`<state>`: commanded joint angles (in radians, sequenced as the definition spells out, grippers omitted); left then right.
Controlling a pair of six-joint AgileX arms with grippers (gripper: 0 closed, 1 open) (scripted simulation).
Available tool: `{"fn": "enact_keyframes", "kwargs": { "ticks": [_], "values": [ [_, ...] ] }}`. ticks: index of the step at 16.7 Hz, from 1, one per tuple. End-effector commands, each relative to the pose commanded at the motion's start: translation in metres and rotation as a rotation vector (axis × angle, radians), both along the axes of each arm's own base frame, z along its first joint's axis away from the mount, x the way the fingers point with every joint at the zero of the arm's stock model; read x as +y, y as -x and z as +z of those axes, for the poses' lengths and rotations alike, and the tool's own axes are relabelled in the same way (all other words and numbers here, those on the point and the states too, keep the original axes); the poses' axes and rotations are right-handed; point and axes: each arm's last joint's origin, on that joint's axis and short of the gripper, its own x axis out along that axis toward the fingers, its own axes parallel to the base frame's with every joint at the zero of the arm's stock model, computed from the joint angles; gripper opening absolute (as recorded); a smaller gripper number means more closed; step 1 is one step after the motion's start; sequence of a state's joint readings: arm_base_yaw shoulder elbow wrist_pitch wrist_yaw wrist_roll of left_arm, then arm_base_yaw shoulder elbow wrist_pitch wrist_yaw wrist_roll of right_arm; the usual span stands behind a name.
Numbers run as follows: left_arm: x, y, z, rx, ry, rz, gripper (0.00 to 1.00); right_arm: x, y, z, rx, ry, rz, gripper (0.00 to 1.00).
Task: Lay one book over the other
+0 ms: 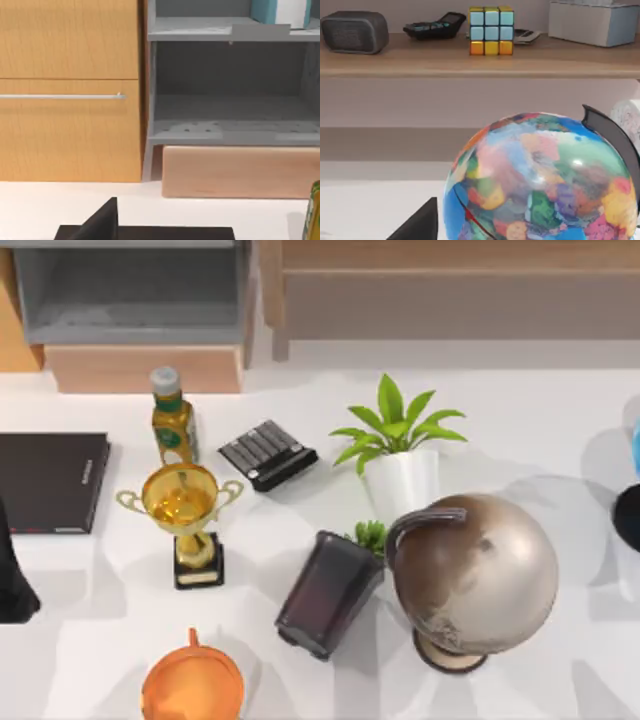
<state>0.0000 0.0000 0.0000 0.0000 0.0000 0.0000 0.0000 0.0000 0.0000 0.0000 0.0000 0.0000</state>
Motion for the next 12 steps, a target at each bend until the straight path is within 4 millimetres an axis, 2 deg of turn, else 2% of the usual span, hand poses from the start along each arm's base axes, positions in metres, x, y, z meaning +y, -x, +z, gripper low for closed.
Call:
{"fn": "enact_keyframes", "kwargs": {
  "ticks": [3, 5, 9, 12],
  "values": [
    [0.0, 0.0, 0.003, -0.007, 0.0, 0.002, 1.0, 0.0, 0.0, 0.0, 0.0, 0.0, 0.0, 1.0],
    [0.0, 0.0, 0.02, -0.038, 0.001, 0.009, 1.0, 0.0, 0.0, 0.0, 0.0, 0.0, 0.0, 1.0],
    [-0.002, -0.013, 0.079, -0.109, 0.013, 0.02, 1.0, 0.0, 0.0, 0.0, 0.0, 0.0, 0.0, 1.0],
    [-0.008, -0.047, 0.125, -0.118, 0.027, 0.021, 1.0, 0.0, 0.0, 0.0, 0.0, 0.0, 0.0, 1.0]
  ]
}}
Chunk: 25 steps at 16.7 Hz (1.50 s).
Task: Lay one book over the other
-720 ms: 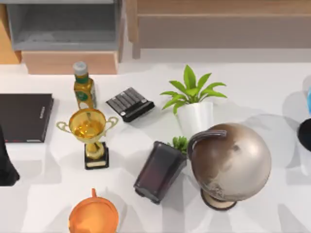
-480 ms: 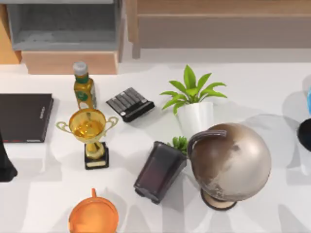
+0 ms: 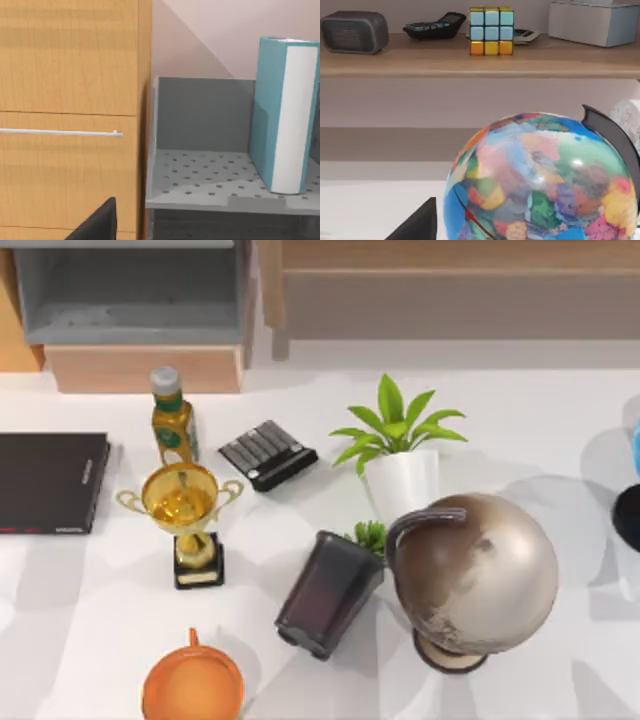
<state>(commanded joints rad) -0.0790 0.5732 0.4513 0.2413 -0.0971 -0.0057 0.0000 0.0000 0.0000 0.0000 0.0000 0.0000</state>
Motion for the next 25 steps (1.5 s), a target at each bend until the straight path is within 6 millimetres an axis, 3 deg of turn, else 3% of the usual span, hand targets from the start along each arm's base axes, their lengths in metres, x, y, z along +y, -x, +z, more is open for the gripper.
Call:
{"fn": "enact_keyframes", "kwargs": {
  "ticks": [3, 5, 9, 12, 16, 23, 25],
  "values": [
    [-0.012, -0.059, 0.029, 0.029, 0.009, -0.005, 1.0, 0.0, 0.0, 0.0, 0.0, 0.0, 0.0, 1.0],
    [-0.025, -0.107, 0.034, 0.059, 0.01, -0.009, 1.0, 0.0, 0.0, 0.0, 0.0, 0.0, 0.0, 1.0],
    [-0.058, -0.199, 0.013, 0.111, 0.002, -0.02, 1.0, 0.0, 0.0, 0.0, 0.0, 0.0, 0.0, 1.0],
    [-0.082, -0.248, -0.013, 0.127, -0.006, -0.029, 1.0, 0.0, 0.0, 0.0, 0.0, 0.0, 0.0, 1.0],
    [-0.101, -0.278, -0.035, 0.123, -0.012, -0.038, 1.0, 0.0, 0.0, 0.0, 0.0, 0.0, 0.0, 1.0],
    [-0.101, -0.28, -0.036, 0.125, -0.012, -0.036, 1.0, 0.0, 0.0, 0.0, 0.0, 0.0, 0.0, 1.0],
    [-0.102, -0.281, -0.024, 0.116, -0.011, -0.038, 1.0, 0.0, 0.0, 0.0, 0.0, 0.0, 0.0, 1.0]
  ]
}}
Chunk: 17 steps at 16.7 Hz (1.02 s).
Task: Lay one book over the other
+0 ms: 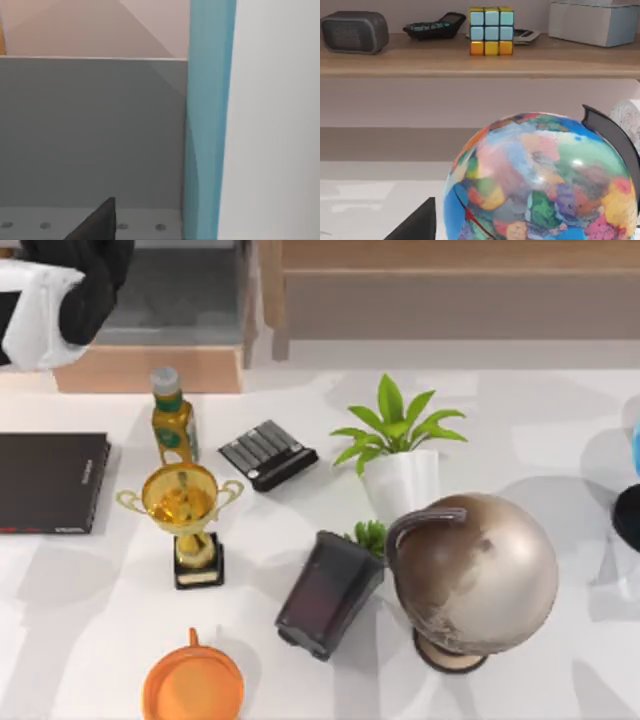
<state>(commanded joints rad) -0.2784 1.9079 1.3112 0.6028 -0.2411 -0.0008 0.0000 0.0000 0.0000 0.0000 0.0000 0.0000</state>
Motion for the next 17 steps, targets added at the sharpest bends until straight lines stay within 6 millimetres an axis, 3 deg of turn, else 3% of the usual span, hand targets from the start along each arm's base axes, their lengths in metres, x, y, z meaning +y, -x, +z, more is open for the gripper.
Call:
{"fn": "enact_keyframes", "kwargs": {
  "ticks": [2, 4, 8, 14, 17],
  "values": [
    [0.001, -0.005, 0.016, -0.007, 0.001, -0.001, 1.0, 0.0, 0.0, 0.0, 0.0, 0.0, 0.0, 1.0],
    [0.004, -0.015, 0.02, -0.006, 0.0, 0.0, 1.0, 0.0, 0.0, 0.0, 0.0, 0.0, 0.0, 1.0],
    [0.001, -0.032, -0.008, 0.014, -0.004, 0.004, 1.0, 0.0, 0.0, 0.0, 0.0, 0.0, 0.0, 1.0],
    [-0.001, -0.029, -0.013, 0.006, -0.001, -0.001, 1.0, 0.0, 0.0, 0.0, 0.0, 0.0, 0.0, 1.0],
    [-0.001, -0.029, -0.013, 0.006, -0.001, -0.001, 0.77, 0.0, 0.0, 0.0, 0.0, 0.0, 0.0, 1.0]
  ]
}}
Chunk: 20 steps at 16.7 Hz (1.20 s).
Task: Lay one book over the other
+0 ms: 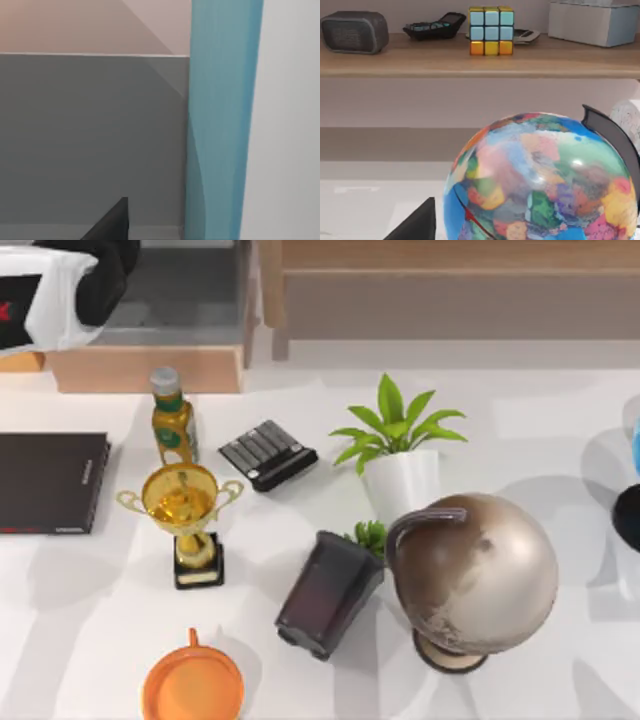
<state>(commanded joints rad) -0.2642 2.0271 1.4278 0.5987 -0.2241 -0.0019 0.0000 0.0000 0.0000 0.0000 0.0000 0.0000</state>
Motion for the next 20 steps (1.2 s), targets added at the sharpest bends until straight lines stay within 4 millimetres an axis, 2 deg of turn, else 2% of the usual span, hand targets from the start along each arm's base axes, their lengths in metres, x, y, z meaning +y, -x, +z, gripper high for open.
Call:
{"fn": "enact_keyframes", "kwargs": {
  "ticks": [10, 20],
  "values": [
    [0.0, 0.0, 0.0, 0.0, 0.0, 0.0, 0.02, 0.0, 0.0, 0.0, 0.0, 0.0, 0.0, 1.0],
    [0.0017, 0.0, 0.0014, -0.003, -0.002, 0.005, 0.0, 0.0, 0.0, 0.0, 0.0, 0.0, 0.0, 1.0]
  ]
}}
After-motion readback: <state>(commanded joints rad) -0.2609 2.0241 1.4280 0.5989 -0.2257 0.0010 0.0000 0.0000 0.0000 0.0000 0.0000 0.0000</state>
